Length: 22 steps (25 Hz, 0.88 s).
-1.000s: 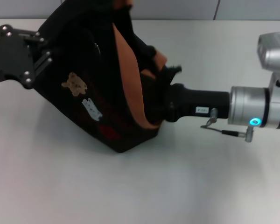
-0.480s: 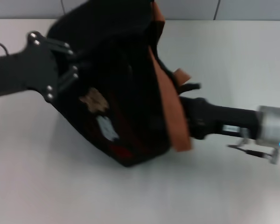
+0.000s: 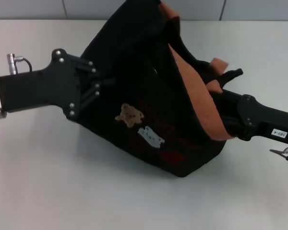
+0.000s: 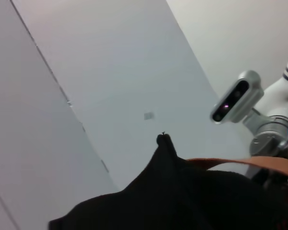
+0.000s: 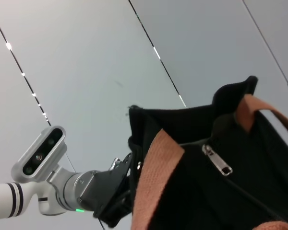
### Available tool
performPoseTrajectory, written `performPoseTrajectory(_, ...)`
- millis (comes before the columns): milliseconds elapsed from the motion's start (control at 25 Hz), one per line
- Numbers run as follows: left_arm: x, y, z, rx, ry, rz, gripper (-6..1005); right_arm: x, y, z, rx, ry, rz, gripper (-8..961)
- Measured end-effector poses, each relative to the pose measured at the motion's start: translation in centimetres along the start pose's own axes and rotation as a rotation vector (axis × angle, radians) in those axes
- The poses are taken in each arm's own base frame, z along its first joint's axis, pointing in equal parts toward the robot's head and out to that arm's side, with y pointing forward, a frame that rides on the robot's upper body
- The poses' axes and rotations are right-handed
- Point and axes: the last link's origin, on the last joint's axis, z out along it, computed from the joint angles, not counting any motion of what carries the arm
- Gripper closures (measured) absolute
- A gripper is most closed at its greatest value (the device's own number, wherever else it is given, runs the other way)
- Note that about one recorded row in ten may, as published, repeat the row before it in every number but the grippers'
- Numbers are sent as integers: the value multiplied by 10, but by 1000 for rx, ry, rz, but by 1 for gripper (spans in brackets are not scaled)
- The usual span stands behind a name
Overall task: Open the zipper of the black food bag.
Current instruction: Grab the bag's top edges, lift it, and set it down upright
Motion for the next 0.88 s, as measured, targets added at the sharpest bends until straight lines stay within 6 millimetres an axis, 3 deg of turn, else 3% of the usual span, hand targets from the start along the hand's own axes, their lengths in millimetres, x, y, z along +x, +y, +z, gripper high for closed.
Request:
performPoseTrajectory(280, 1, -18, -9, 196, 42, -1, 924, 13, 5, 8, -40, 76, 31, 180)
performPoseTrajectory(440, 6, -22, -9, 215, 75, 22, 924, 23, 7, 40, -76, 107, 62, 185)
performPoseTrajectory(680, 8, -12, 4, 140, 96, 127, 923, 13, 1, 98, -64, 89, 11, 193)
performPoseTrajectory(880, 6, -7, 8, 105, 84, 161, 923, 6, -1, 110, -81, 127, 16, 200)
